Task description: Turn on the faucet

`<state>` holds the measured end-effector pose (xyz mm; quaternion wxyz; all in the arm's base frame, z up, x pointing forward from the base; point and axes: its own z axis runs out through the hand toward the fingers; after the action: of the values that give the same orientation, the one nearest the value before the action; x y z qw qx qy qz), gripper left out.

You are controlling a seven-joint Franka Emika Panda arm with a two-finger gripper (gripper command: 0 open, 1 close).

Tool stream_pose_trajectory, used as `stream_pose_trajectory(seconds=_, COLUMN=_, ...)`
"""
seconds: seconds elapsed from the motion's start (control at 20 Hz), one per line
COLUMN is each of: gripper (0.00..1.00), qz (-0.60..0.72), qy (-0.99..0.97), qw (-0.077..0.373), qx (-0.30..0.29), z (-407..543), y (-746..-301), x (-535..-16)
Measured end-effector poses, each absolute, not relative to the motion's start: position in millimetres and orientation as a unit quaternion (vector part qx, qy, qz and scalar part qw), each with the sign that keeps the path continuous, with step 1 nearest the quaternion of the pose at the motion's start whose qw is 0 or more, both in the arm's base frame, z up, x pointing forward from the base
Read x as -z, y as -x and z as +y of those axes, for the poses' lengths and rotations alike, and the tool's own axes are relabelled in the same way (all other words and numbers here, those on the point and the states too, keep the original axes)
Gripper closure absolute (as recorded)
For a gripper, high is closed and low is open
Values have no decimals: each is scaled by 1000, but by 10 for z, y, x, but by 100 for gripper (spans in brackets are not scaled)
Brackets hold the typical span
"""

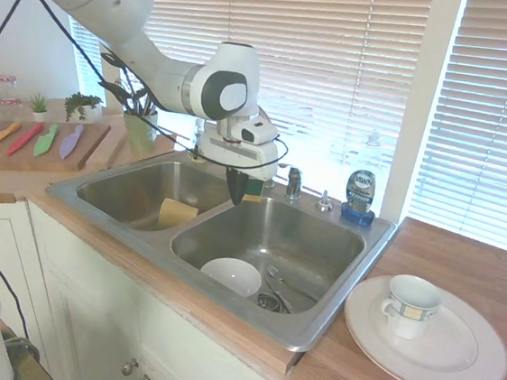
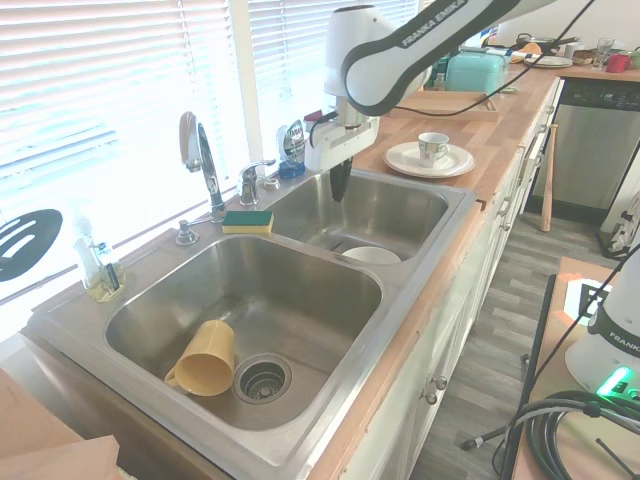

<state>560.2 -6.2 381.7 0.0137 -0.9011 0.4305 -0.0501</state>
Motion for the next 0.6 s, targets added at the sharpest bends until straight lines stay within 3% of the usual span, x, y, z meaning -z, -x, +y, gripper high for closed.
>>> stream_pose_trajectory(seconds=0.6, gripper=100, qz=432, qy=900, qw=10, qx=56, z=10, y=-6740, x=-3889)
